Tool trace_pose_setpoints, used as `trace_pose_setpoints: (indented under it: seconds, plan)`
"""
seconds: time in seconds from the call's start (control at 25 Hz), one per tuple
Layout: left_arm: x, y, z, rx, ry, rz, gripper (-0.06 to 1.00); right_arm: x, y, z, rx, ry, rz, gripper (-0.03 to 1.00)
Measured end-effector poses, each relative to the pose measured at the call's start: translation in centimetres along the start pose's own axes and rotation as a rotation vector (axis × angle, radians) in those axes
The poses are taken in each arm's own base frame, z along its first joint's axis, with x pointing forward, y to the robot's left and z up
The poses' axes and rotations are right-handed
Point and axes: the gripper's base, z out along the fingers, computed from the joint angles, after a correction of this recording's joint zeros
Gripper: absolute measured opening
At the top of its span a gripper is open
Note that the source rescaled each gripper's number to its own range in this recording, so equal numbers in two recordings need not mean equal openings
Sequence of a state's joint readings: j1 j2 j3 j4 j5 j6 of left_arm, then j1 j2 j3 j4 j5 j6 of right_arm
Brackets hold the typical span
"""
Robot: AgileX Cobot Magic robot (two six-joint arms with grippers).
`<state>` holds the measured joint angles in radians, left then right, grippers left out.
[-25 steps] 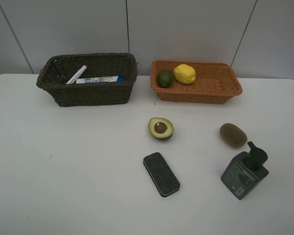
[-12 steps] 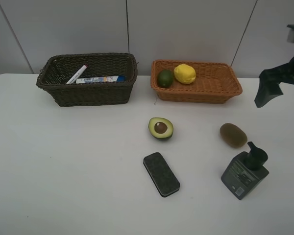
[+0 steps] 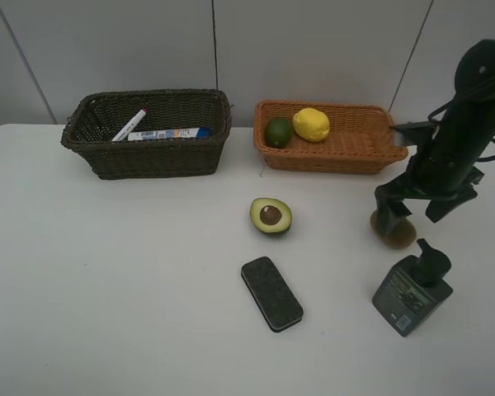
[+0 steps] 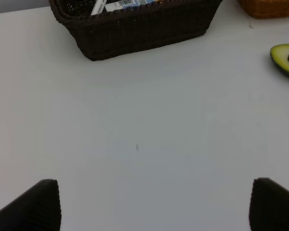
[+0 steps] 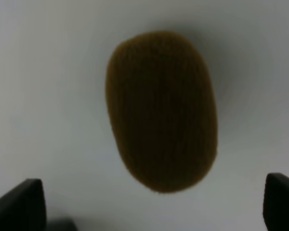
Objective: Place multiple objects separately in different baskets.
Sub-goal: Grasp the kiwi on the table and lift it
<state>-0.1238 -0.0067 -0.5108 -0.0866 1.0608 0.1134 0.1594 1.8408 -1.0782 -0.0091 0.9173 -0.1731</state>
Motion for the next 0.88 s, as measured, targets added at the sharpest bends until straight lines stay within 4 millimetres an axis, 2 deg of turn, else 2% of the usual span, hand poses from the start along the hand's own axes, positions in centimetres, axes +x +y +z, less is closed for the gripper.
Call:
trace_pose_setpoints:
  seconds: [0.32,0.48,0.52,0.56,0.64,0.68,0.72,0.88]
  plan:
    - [0.0,0.0,0.0,0.000,0.000,0.000,1.00,-1.5,-0.2,3.5,0.002,-0.028,-0.022,0.98]
    - [0.0,0.0,0.0,0.000,0.000,0.000,1.00,-1.8,-0.3,4.6,0.004,-0.030,-0.026,0.96]
    - [0.0,0.0,0.0,0.000,0.000,0.000,1.00,-1.8,-0.3,4.8,0.004,-0.030,-0.026,0.91]
    - [0.0,0.0,0.0,0.000,0.000,0.000,1.00,-1.8,-0.3,5.0,0.004,-0.029,-0.027,0.82]
    - [0.0,0.0,0.0,0.000,0.000,0.000,1.00,-1.9,-0.3,5.2,0.007,-0.029,-0.030,0.53]
    - [0.0,0.0,0.0,0.000,0.000,0.000,1.00,-1.9,-0.3,5.2,0.007,-0.031,-0.030,0.33]
    - [0.0,0.0,0.0,0.000,0.000,0.000,1.00,-1.9,-0.3,5.2,0.007,-0.031,-0.030,0.26]
    - [0.0,0.0,0.0,0.000,0.000,0.000,1.00,-1.8,-0.4,5.2,0.019,-0.013,-0.047,0.26]
